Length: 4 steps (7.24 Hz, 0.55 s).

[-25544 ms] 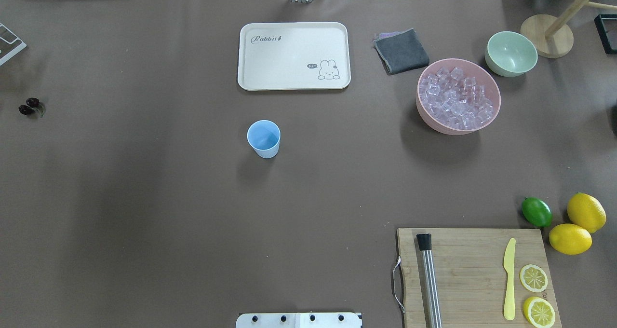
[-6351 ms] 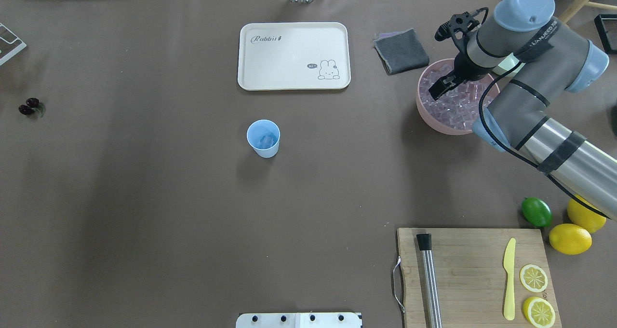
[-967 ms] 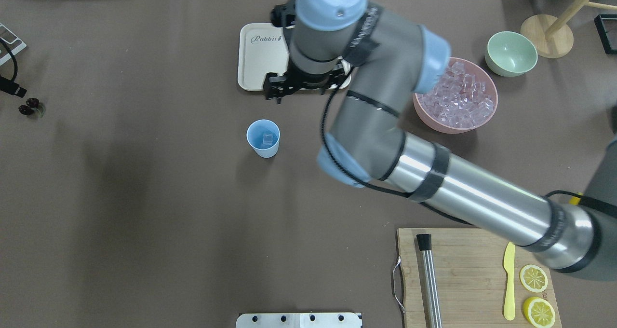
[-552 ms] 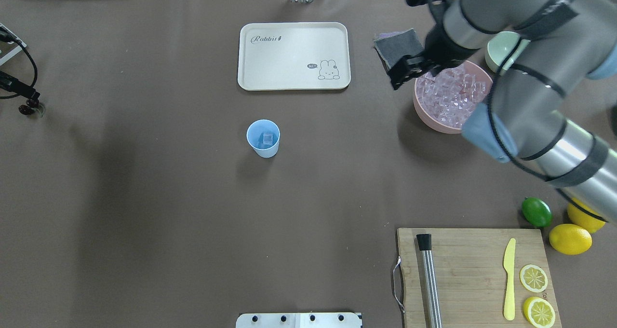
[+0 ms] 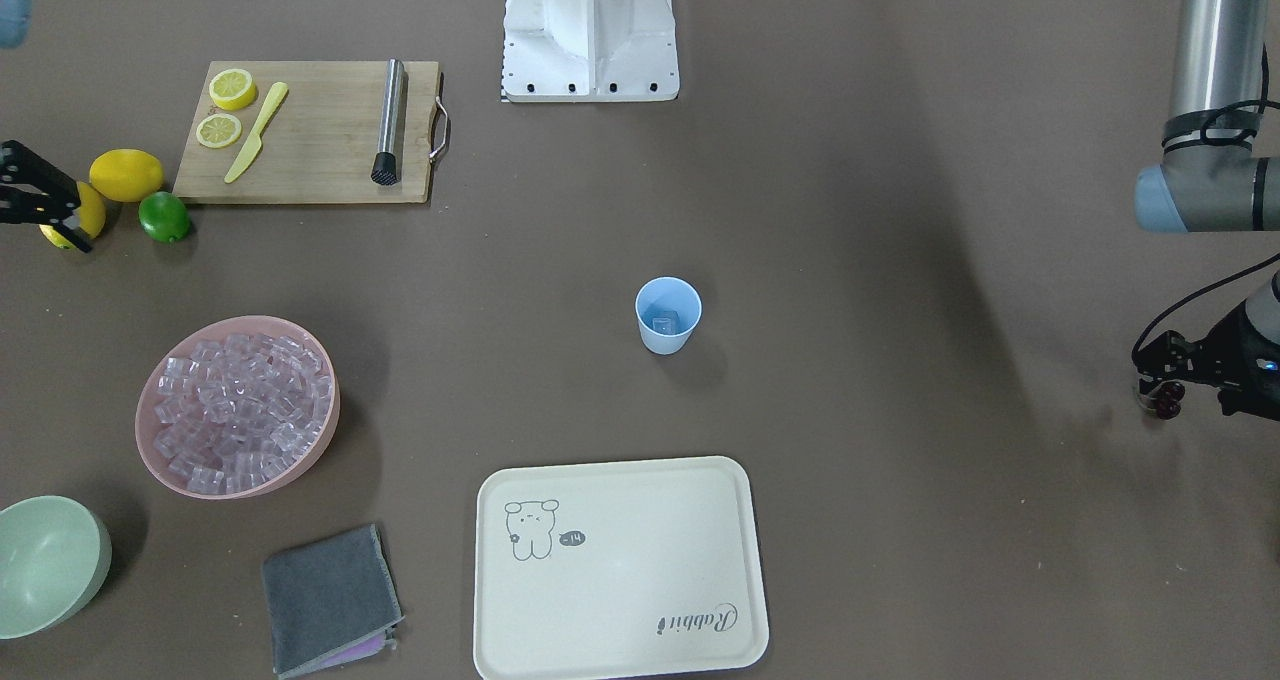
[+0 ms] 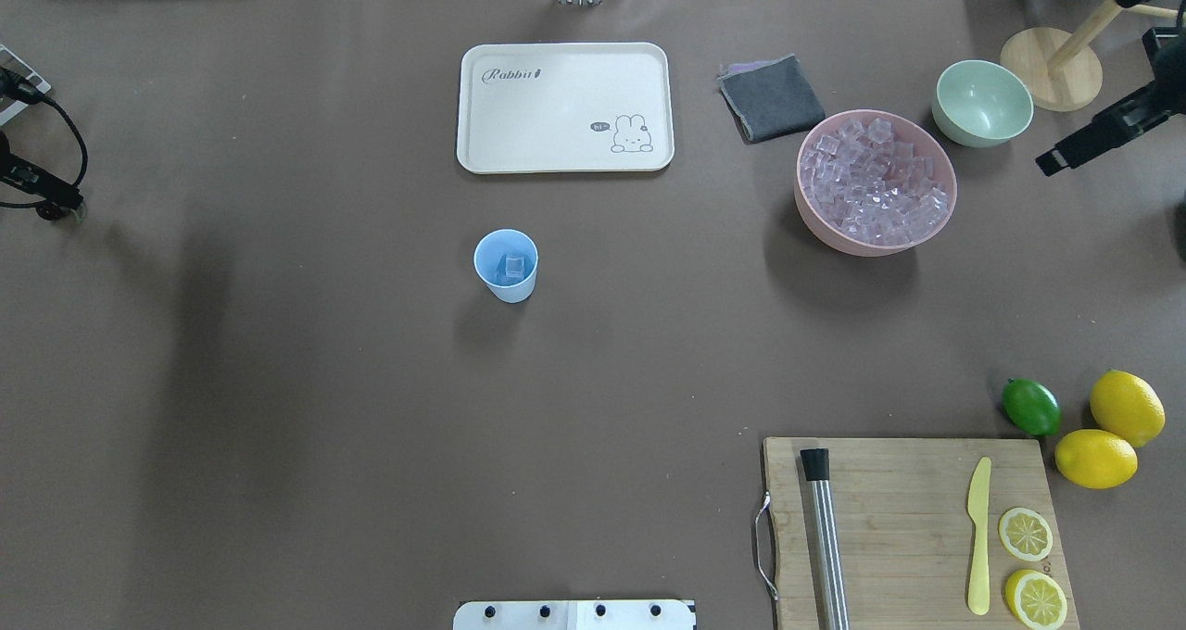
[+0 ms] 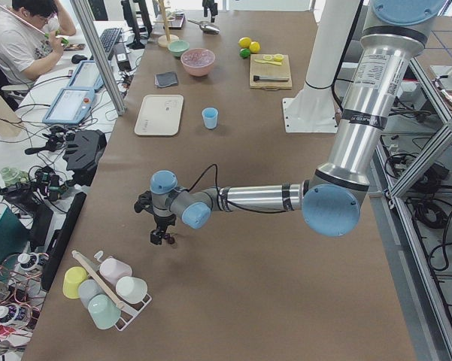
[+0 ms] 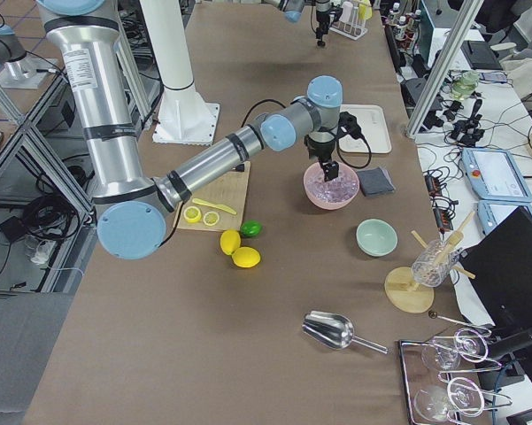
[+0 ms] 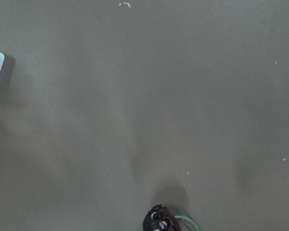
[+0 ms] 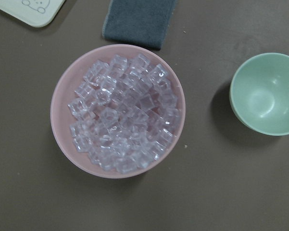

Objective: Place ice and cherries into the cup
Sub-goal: 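Withdraw the right arm to rest while the left gripper grasps the cherries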

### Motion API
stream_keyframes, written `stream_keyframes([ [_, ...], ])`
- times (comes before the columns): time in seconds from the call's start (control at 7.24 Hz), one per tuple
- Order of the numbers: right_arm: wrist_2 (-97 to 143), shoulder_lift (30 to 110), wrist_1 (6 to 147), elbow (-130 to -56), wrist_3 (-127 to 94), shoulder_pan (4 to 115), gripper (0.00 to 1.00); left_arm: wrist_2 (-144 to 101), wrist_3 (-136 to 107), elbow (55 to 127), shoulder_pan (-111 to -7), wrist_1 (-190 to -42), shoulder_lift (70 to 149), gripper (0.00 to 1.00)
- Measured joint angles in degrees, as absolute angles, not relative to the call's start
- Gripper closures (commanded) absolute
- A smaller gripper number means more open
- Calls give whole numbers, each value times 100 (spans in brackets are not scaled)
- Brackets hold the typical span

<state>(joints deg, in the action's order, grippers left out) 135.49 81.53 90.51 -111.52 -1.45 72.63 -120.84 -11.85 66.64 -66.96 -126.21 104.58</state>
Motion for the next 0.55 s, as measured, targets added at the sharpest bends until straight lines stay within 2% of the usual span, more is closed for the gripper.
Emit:
stream_keyframes([
  [0.28, 13649, 8328, 9060, -11159, 288, 7510, 2, -12005, -1259, 6642, -6590, -12642, 10461, 50],
  [0.55, 13611, 8337, 9056, -11147, 364, 7537, 2, -11988, -1276, 6631, -6569, -12647, 10437, 66],
])
